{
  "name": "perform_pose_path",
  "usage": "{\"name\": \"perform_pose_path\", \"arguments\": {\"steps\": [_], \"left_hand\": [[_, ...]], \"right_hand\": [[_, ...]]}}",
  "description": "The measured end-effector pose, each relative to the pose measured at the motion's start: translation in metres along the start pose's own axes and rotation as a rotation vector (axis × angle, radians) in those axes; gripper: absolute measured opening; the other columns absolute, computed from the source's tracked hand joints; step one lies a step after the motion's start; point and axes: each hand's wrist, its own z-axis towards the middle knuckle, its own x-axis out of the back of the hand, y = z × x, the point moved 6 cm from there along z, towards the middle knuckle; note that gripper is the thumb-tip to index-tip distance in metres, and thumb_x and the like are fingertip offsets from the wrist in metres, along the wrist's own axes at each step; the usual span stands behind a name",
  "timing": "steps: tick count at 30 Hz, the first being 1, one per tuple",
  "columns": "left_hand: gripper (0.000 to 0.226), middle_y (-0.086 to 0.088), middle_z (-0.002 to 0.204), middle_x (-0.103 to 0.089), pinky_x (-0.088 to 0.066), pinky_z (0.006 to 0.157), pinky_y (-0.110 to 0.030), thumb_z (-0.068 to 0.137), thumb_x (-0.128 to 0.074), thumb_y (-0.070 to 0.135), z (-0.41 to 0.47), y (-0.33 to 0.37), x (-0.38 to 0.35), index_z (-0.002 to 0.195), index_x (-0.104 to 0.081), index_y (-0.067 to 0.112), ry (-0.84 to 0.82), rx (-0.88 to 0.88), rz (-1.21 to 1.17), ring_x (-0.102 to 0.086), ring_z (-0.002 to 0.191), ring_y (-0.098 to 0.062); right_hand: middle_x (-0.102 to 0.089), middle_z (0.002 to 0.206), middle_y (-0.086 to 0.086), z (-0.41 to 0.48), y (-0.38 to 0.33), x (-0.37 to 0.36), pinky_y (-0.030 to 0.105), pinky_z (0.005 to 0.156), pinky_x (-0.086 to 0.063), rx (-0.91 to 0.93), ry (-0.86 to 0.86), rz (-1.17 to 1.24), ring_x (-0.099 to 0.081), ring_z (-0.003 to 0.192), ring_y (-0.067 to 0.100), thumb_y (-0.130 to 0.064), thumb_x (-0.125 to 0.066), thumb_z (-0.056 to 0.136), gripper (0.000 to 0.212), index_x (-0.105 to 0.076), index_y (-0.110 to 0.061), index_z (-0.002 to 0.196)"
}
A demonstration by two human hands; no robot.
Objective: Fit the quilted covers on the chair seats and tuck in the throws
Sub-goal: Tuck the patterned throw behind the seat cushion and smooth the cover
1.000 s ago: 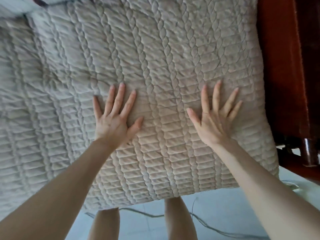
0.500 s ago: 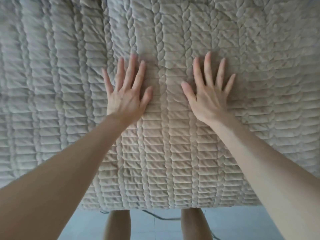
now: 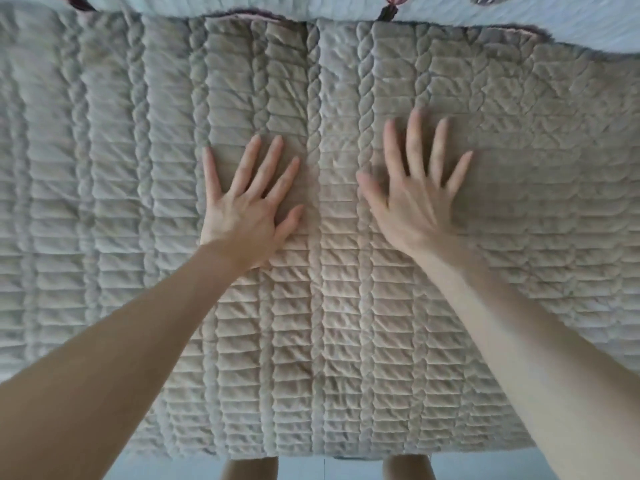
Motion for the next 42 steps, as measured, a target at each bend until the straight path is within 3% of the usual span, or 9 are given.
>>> {"name": "perform_pose_path", "arguments": {"steps": [4,11,15,19,21,28,31,37,42], "left_hand": [[0.065,0.0,0.163,-0.002,0.004,0.109,-0.069,0.096,-0.017,0.06,0.0,-0.027,0.002,0.154,-0.015,0.03,0.036,0.026,-0.057,0.002,0.149,-0.024],[0.065,-0.002,0.163,-0.007,0.007,0.109,-0.068,0.096,-0.02,0.057,0.001,-0.027,-0.002,0.154,-0.018,0.027,0.082,0.028,-0.113,0.001,0.149,-0.026],[0.066,-0.005,0.161,-0.015,0.002,0.11,-0.068,0.096,-0.028,0.054,0.003,-0.039,0.004,0.153,-0.025,0.022,0.119,0.019,-0.185,-0.007,0.148,-0.026],[0.071,0.002,0.163,0.005,0.009,0.111,-0.065,0.092,-0.014,0.067,0.021,-0.092,0.009,0.154,-0.002,0.034,0.071,0.137,-0.177,0.008,0.149,-0.024],[0.073,0.004,0.163,0.005,0.008,0.111,-0.066,0.091,-0.013,0.07,0.028,-0.119,0.01,0.154,-0.002,0.036,0.065,0.138,-0.175,0.008,0.149,-0.023],[0.077,0.005,0.162,0.009,0.008,0.112,-0.065,0.089,-0.01,0.072,0.008,-0.215,0.007,0.154,0.002,0.033,0.038,0.312,-0.201,0.009,0.149,-0.016],[0.078,0.004,0.162,0.01,0.008,0.111,-0.067,0.089,-0.008,0.071,0.012,-0.203,0.004,0.155,0.002,0.03,0.032,0.26,-0.192,0.01,0.149,-0.017],[0.077,0.005,0.16,0.021,0.01,0.109,-0.069,0.088,-0.001,0.073,0.018,-0.212,-0.011,0.152,0.014,0.033,-0.003,0.268,-0.172,0.019,0.147,-0.018],[0.078,0.004,0.162,0.013,0.012,0.109,-0.066,0.088,-0.005,0.073,0.016,-0.211,-0.004,0.154,0.005,0.033,0.033,0.238,-0.227,0.013,0.148,-0.018]], "right_hand": [[0.018,0.161,0.002,0.061,0.052,0.03,0.065,0.112,0.009,-0.268,0.046,0.055,0.018,0.146,0.035,-0.064,-0.017,0.096,0.073,0.007,-0.027,0.155],[0.016,0.162,-0.002,0.088,0.013,0.021,0.07,0.108,0.01,-0.329,0.03,0.062,0.02,0.142,0.047,-0.068,-0.014,0.094,0.074,0.009,-0.031,0.154],[0.018,0.161,-0.001,0.087,-0.028,0.016,0.073,0.106,0.01,-0.259,0.021,0.027,0.021,0.141,0.048,-0.07,-0.014,0.092,0.076,0.007,-0.031,0.154],[0.019,0.161,0.0,0.078,-0.087,0.001,0.075,0.103,0.014,-0.095,-0.017,-0.056,0.023,0.14,0.051,-0.068,-0.01,0.093,0.071,0.002,-0.034,0.154],[0.018,0.161,-0.002,0.076,-0.109,-0.007,0.075,0.102,0.016,-0.097,-0.036,-0.04,0.025,0.139,0.049,-0.068,-0.007,0.093,0.071,0.0,-0.032,0.154],[0.014,0.162,-0.008,0.08,-0.147,-0.001,0.063,0.11,0.019,-0.039,-0.094,0.183,0.024,0.145,0.027,-0.063,-0.011,0.097,0.068,0.005,-0.029,0.154],[0.011,0.162,-0.008,0.089,-0.133,0.011,0.058,0.114,0.014,-0.042,-0.072,0.192,0.015,0.148,0.02,-0.059,-0.013,0.099,0.063,0.002,-0.032,0.155],[0.007,0.163,0.0,0.121,-0.165,0.007,0.055,0.116,0.011,-0.036,-0.14,0.182,0.009,0.149,0.026,-0.062,-0.017,0.098,0.065,0.003,-0.036,0.154],[0.012,0.162,0.004,0.109,-0.175,0.014,0.057,0.116,0.011,0.037,-0.099,0.162,0.009,0.149,0.025,-0.062,-0.021,0.097,0.069,0.004,-0.032,0.154]]}}
